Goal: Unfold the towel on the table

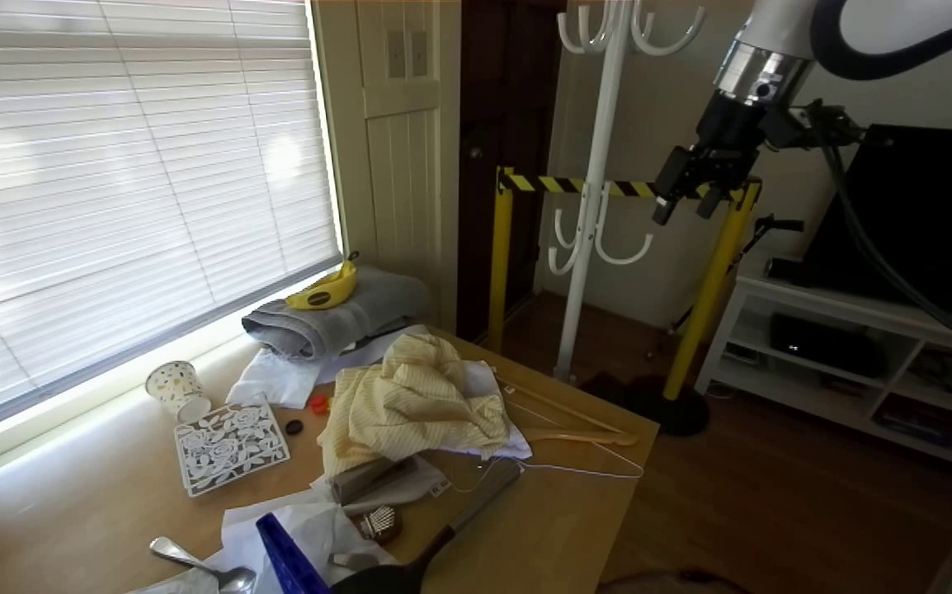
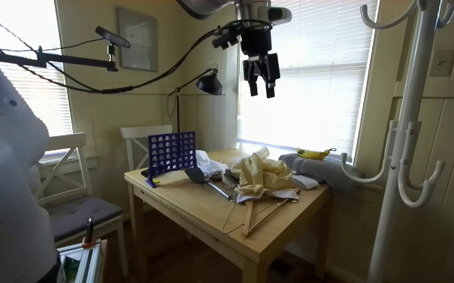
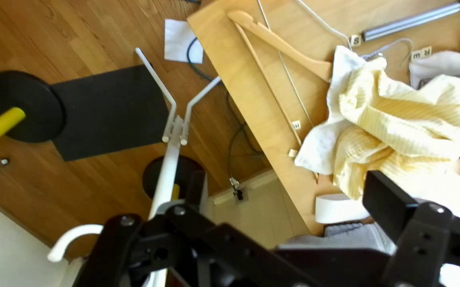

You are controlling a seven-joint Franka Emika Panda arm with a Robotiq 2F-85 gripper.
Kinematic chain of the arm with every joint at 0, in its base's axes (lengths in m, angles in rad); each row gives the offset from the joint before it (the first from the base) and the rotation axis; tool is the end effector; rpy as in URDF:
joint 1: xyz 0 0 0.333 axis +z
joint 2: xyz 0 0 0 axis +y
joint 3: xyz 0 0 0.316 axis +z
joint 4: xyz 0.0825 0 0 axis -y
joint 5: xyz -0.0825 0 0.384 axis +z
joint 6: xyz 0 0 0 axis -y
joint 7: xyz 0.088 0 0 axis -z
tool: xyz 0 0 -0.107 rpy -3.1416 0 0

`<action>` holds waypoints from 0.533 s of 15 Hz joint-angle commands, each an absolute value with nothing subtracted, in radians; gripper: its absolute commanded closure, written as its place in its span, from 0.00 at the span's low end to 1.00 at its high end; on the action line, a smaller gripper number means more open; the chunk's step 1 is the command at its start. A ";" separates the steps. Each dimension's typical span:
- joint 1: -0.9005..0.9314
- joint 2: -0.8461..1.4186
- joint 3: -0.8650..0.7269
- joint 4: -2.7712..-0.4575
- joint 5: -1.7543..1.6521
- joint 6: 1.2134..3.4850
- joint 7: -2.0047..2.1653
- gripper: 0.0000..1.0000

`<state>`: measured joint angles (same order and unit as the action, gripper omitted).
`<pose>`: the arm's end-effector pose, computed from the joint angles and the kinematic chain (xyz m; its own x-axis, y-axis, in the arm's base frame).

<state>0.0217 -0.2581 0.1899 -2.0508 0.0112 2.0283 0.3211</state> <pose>0.4904 0.1145 0.5695 0.9666 -0.1148 0.2291 -0.1092 -0.9933 -0.0369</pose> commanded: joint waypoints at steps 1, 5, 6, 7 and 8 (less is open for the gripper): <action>0.078 -0.044 0.199 -1.879 0.029 2.097 0.276 0.00; 0.158 0.117 0.223 -1.705 0.019 1.990 0.163 0.00; 0.147 0.029 0.199 -1.827 0.022 2.066 0.212 0.00; 0.163 0.065 0.205 -1.790 0.022 2.047 0.199 0.00; 0.173 0.088 0.208 -1.764 0.022 2.034 0.194 0.00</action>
